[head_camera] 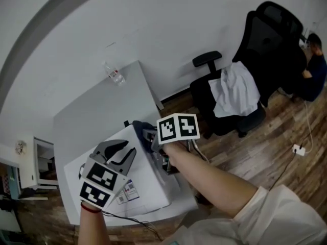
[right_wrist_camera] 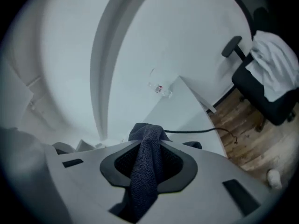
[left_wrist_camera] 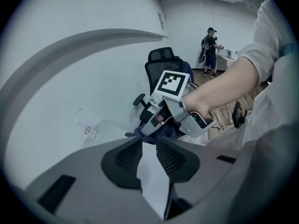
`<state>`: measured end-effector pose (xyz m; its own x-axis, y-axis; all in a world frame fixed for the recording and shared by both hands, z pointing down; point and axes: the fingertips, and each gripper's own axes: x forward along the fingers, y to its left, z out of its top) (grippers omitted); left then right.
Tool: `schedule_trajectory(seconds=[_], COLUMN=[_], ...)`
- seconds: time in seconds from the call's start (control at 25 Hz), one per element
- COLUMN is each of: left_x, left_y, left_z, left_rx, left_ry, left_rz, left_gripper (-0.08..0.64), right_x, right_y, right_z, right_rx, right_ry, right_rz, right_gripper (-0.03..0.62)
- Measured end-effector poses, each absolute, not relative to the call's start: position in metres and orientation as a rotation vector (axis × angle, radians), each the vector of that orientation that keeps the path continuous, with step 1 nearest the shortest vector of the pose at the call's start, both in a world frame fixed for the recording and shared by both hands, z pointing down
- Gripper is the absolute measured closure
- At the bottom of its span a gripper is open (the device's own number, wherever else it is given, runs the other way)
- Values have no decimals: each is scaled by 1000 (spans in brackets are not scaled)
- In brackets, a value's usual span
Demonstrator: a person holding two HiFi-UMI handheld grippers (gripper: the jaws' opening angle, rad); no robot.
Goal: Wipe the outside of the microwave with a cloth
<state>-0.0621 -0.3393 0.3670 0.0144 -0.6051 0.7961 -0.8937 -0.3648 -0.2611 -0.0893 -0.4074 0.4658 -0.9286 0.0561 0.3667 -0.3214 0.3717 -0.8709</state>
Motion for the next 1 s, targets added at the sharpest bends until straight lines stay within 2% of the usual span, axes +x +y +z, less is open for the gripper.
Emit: schedule_trajectory(seconds=[0.16, 0.44, 0.72, 1.0], left_x=[-60, -50, -44, -44], left_y=[-340, -328, -324, -323], left_z=[378, 407, 411, 406], left_rx=[1982, 1903, 1908, 1878], left_ry=[-1487, -1275, -1214, -1220], left_rz=[1331, 1489, 1511, 1548], left_gripper=[466, 466, 466, 466], right_x=[-88, -85, -84, -70], right_y=[-402, -399, -394, -379], right_z=[473, 472, 477, 479], right_rx=[272, 228, 210, 147], right_ry=[-2291, -2361, -2299, -2285], right_rz=[1677, 1502, 1754, 1760], right_gripper=[499, 499, 499, 499])
